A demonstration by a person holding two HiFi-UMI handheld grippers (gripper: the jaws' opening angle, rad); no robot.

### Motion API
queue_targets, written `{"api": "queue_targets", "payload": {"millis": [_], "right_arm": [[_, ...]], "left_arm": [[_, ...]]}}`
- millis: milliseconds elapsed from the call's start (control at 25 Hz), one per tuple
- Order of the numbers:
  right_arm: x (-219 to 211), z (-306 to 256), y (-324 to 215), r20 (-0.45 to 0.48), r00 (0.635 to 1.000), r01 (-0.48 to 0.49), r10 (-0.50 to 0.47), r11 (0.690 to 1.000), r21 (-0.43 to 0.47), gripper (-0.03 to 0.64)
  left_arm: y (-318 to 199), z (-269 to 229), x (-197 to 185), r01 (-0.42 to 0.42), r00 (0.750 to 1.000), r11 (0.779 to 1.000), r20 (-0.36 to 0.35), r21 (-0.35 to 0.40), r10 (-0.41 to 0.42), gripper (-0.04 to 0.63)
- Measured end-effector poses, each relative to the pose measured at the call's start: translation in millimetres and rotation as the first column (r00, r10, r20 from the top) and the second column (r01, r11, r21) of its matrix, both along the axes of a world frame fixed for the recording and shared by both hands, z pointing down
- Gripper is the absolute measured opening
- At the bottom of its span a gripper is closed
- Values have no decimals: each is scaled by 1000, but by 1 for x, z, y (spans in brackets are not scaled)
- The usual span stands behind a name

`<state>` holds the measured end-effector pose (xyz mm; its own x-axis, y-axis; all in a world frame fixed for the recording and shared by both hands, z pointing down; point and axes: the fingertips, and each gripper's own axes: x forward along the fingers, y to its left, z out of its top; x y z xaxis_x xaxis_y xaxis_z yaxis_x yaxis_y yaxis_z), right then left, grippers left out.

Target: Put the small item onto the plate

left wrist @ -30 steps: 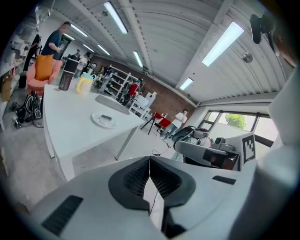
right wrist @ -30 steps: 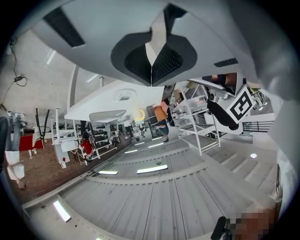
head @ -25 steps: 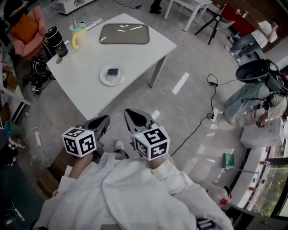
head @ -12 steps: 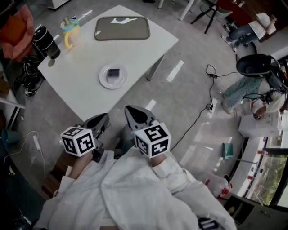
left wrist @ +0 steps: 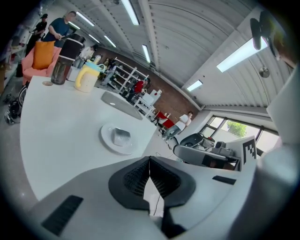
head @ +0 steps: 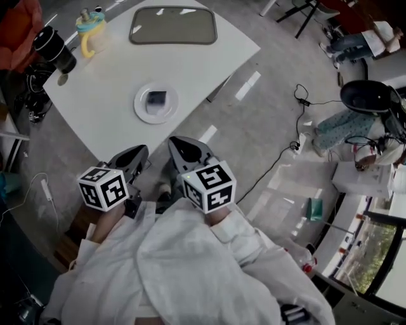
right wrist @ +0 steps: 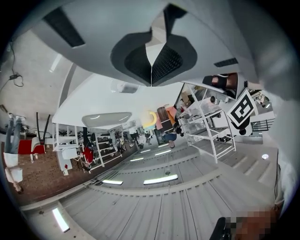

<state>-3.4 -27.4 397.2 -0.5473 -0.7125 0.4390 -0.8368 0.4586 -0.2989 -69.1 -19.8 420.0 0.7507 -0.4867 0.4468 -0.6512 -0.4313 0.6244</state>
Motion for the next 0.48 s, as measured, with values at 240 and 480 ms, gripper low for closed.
{"api": "queue_targets", "payload": {"millis": [240, 480], "right_arm": [[25, -3, -50, 5, 999, 37, -37, 999, 0, 15], [37, -5, -108, 10, 995, 100, -100, 995, -2, 15]], "left_arm": [[-52, -7, 19, 52, 999, 998, 14, 34, -53, 11], [-104, -7, 29, 104, 994, 994, 35, 22, -105, 11]]}}
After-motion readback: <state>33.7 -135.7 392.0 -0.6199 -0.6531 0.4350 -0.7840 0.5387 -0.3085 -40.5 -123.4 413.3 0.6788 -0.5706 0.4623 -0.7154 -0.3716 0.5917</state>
